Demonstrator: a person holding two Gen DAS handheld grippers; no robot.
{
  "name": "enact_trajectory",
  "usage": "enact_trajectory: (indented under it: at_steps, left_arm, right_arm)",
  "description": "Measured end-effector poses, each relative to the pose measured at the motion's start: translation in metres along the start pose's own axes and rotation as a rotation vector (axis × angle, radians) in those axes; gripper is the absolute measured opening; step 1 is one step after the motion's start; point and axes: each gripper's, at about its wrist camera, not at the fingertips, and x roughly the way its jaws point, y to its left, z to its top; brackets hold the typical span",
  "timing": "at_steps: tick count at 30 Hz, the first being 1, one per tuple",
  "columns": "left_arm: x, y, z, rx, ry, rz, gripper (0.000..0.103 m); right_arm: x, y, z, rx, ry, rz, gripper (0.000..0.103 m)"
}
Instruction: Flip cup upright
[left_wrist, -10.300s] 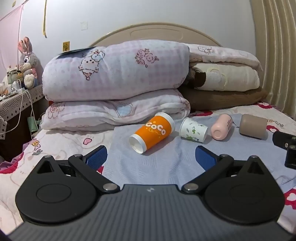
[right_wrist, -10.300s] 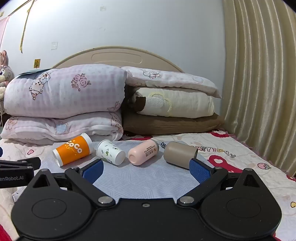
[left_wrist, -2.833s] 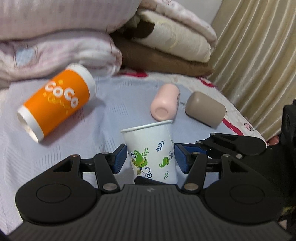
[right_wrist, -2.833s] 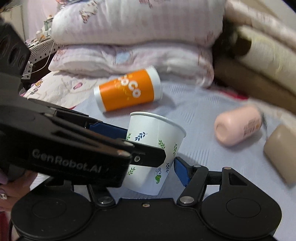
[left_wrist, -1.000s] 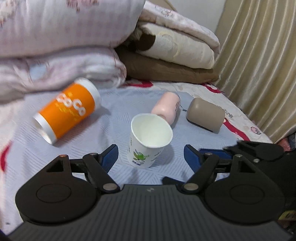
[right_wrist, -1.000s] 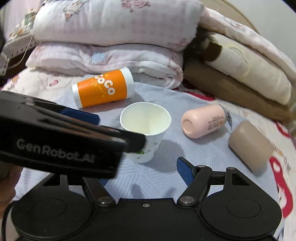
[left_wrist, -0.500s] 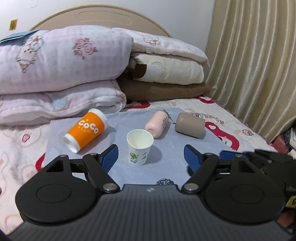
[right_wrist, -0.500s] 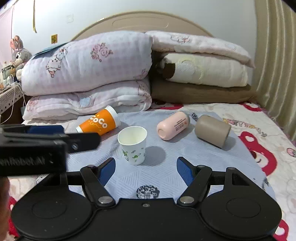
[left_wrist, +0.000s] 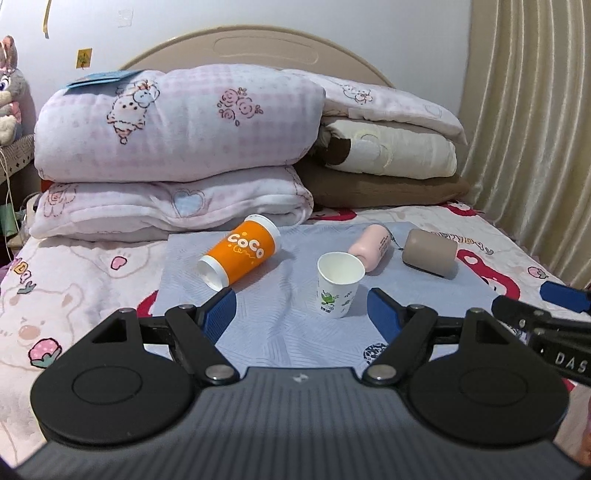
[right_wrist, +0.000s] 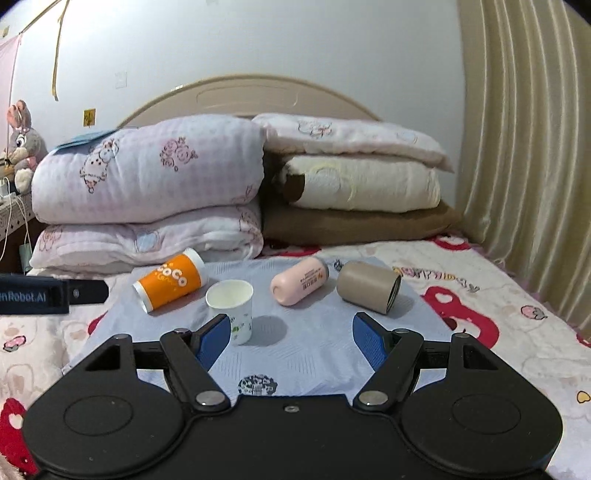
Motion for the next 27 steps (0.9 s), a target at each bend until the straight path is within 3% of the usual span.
enact_trajectory:
  at_steps: [3, 6, 10, 17, 27]
  left_arm:
    - [-0.006, -0.001, -0.004, 0.004, -0.034, -0.015, 0.078]
    - [-0.007, -0.003, -0.008, 0.008, -0.039, -0.022, 0.082]
    - [-0.004, -0.006, -0.013, 0.024, -0.031, -0.008, 0.089]
    - [0.000, -0.008, -0.017, 0.053, -0.027, 0.020, 0.098]
    - [0.007, -0.005, -0.019, 0.050, -0.001, 0.052, 0.103]
  right_arm:
    - [-0.003, 0.001, -0.002, 0.015, -0.018, 0.017, 0.079]
    - [-0.005, 0.003, -0.007, 0.031, -0.030, 0.005, 0.093]
    - [-0.005, 0.010, -0.010, 0.003, -0.057, -0.067, 0.103]
    - [-0.001, 0.013, -0.011, -0.012, -0.044, -0.101, 0.103]
    - [0.006, 0.005, -0.013, 0.043, 0.006, -0.100, 0.103]
